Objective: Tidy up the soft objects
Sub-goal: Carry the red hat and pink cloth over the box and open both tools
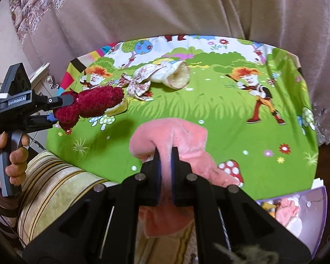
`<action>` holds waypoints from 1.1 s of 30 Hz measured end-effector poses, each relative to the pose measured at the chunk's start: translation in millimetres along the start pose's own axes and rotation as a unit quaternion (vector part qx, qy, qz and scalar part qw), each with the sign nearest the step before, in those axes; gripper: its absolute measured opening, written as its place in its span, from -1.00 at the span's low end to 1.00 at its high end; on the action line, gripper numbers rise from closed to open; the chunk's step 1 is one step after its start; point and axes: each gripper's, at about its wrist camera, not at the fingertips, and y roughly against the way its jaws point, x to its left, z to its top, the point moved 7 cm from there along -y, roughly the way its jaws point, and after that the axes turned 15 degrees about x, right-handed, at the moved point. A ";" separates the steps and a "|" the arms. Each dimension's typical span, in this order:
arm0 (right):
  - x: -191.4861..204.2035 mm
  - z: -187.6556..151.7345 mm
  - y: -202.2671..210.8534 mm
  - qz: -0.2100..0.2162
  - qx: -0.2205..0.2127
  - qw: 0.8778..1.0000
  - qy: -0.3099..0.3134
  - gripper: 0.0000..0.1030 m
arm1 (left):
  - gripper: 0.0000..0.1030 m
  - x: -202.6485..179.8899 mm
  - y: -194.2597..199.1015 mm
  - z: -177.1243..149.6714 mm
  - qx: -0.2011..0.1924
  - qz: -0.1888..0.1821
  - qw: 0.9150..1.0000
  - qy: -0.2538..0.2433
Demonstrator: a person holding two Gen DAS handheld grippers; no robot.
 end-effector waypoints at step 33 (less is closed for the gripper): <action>-139.8 -112.3 93.6 -0.079 -0.042 0.983 -0.158 -0.81 | 0.03 -145.0 -110.3 -81.1 0.136 -0.011 0.980 -0.142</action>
